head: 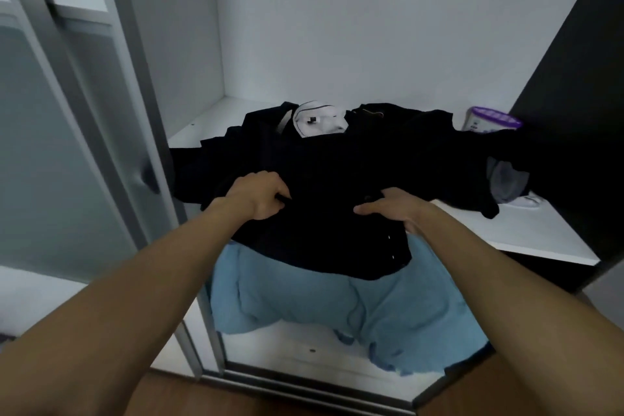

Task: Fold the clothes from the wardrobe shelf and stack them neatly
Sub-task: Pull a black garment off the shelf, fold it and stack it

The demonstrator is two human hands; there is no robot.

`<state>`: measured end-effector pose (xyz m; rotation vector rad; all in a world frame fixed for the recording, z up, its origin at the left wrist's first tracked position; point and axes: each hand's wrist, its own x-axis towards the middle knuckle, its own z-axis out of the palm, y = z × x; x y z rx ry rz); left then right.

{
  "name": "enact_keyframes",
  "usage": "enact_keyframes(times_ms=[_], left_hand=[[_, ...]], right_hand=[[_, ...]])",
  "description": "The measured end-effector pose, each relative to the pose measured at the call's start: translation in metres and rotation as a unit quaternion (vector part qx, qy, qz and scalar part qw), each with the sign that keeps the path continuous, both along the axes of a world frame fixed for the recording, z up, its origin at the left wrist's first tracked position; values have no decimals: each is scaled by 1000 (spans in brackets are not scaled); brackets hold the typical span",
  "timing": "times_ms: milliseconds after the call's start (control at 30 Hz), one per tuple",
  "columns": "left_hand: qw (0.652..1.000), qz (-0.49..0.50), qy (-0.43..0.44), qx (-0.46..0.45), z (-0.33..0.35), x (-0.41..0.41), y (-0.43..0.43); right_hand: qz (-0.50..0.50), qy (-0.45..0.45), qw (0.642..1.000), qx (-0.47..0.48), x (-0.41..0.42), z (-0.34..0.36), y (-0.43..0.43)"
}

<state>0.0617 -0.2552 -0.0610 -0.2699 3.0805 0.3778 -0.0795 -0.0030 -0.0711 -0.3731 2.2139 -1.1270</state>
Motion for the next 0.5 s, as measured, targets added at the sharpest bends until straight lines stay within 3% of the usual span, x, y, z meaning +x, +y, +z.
enact_keyframes(times_ms=[133,233,300,400,500], left_hand=[[996,-11,-45,73,-12,33,30],[987,-25,-118,108,-25,60,60],[986,-12,-138,88,-31,78,81],[999,7,-31,-22,-30,107,105],[993,-20,112,-12,-23,126,126]], right_hand=[[73,87,991,-69,27,12,27],[165,160,973,-8,47,11,49],[216,158,962,46,66,3,64],[238,136,960,53,93,-10,88],[255,136,956,54,113,-15,108]])
